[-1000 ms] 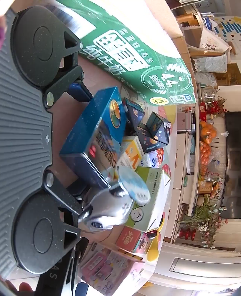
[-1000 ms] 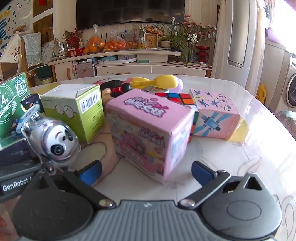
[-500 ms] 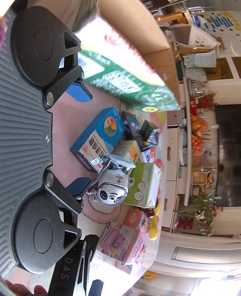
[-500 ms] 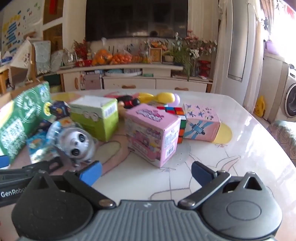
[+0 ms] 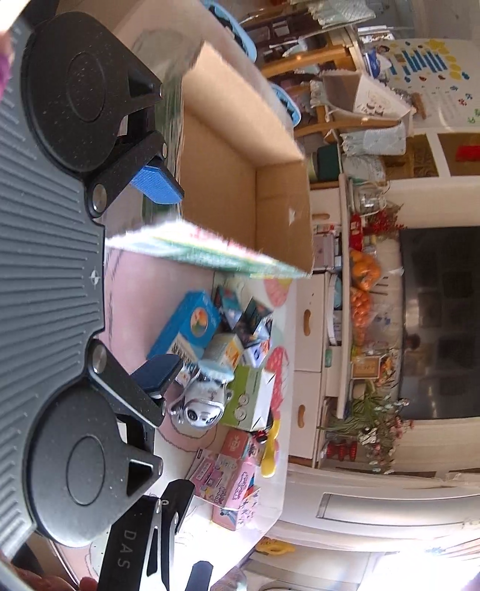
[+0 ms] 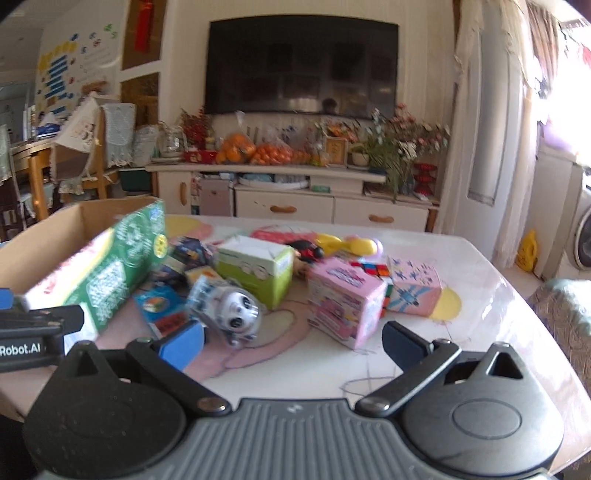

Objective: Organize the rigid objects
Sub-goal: 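Move left tool to the silver panda figurine while right tool approaches the pink toy box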

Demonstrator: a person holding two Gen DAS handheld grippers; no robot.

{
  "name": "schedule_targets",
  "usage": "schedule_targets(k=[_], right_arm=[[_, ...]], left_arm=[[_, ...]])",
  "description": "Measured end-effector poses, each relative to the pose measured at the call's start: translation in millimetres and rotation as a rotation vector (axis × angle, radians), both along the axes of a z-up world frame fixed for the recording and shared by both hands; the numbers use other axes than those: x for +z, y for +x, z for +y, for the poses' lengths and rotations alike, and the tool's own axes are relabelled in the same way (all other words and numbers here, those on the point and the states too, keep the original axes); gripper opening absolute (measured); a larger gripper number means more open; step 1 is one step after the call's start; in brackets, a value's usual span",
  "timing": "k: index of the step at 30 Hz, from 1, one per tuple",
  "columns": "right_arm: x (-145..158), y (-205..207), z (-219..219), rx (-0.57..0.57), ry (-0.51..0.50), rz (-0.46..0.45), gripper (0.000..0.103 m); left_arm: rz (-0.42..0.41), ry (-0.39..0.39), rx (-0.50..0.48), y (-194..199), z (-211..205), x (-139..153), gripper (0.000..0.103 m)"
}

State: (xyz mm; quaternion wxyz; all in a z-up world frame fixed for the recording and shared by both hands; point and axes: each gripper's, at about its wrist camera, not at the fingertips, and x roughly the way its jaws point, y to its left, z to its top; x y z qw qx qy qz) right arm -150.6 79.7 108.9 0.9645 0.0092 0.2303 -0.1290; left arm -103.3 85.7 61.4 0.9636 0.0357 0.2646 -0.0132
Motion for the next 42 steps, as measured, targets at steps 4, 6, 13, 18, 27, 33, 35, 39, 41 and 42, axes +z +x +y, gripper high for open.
schedule_targets(k=[4, 6, 13, 18, 27, 33, 35, 39, 41, 42], right_arm=[[14, -9, 26, 0.04, -0.016, -0.03, 0.102], [21, -13, 37, 0.064, -0.017, -0.045, 0.102], [41, -23, 71, 0.122, -0.024, -0.089, 0.102], [51, -27, 88, 0.158, -0.027, -0.111, 0.102], [58, -33, 99, 0.184, -0.027, -0.154, 0.102], [50, -40, 92, 0.176, -0.03, -0.184, 0.102], [43, -42, 86, 0.161, -0.049, -0.182, 0.102], [25, -39, 65, 0.104, -0.06, -0.151, 0.102], [17, -36, 51, 0.066, -0.054, -0.135, 0.102], [13, -34, 43, 0.045, -0.05, -0.129, 0.102]], left_arm=[[-0.014, 0.003, 0.028, -15, 8, 12, 0.103], [-0.029, -0.005, 0.043, -24, 17, 18, 0.103], [-0.06, -0.005, 0.087, -40, 36, 27, 0.103], [-0.074, -0.022, 0.11, -49, 50, 34, 0.103], [-0.096, -0.04, 0.123, -50, 49, 39, 0.103], [-0.113, -0.036, 0.099, -49, 45, 37, 0.103], [-0.116, -0.035, 0.081, -50, 42, 37, 0.103], [-0.11, -0.02, 0.035, -49, 32, 33, 0.103], [-0.109, -0.015, 0.01, -49, 28, 31, 0.103], [-0.107, -0.015, -0.004, -49, 25, 30, 0.103]])
